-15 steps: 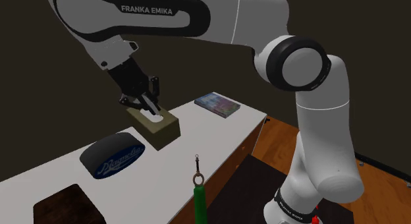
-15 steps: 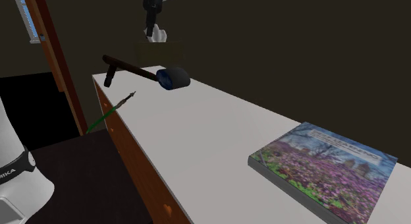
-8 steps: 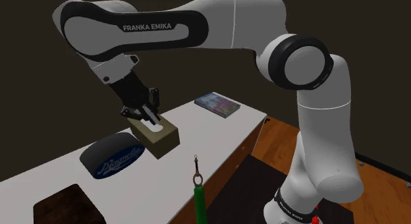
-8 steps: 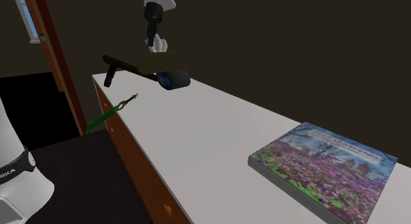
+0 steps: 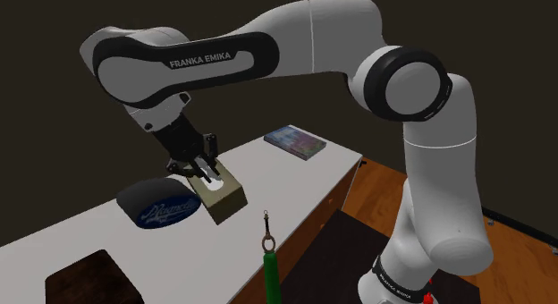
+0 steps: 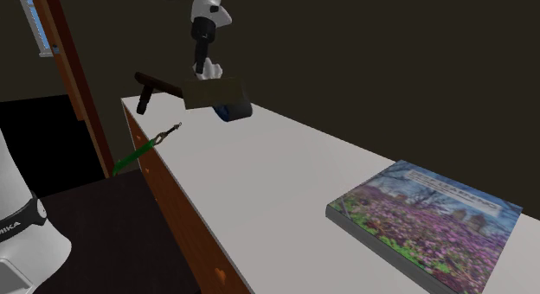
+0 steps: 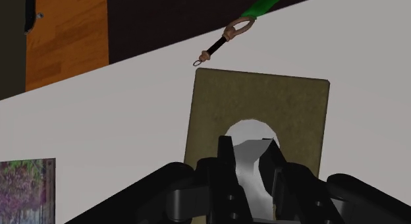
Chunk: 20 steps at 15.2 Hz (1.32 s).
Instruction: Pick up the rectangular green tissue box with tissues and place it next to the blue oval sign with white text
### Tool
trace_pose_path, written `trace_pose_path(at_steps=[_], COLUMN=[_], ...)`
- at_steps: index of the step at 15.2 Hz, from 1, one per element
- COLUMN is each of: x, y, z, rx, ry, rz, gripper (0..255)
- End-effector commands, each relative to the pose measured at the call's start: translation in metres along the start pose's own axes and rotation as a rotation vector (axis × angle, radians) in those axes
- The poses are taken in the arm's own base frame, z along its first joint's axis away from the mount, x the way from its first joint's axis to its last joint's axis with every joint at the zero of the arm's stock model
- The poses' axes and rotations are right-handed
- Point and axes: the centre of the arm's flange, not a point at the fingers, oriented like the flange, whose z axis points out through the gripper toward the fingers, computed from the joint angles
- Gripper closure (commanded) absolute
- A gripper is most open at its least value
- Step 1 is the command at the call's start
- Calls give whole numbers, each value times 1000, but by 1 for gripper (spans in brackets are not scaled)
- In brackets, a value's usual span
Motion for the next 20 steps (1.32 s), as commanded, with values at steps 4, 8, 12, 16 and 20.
trace_pose_path(at_steps=[4, 8, 12, 16, 20], x=[8, 14, 18, 18, 18], y=[-15, -25, -31, -31, -32], z=[23, 41, 51, 51, 51], rx=[5, 5, 5, 5, 5], ry=[3, 3, 3, 3, 3], rz=[-2, -2, -2, -2, -2], gripper=[255, 255, 255, 255, 0])
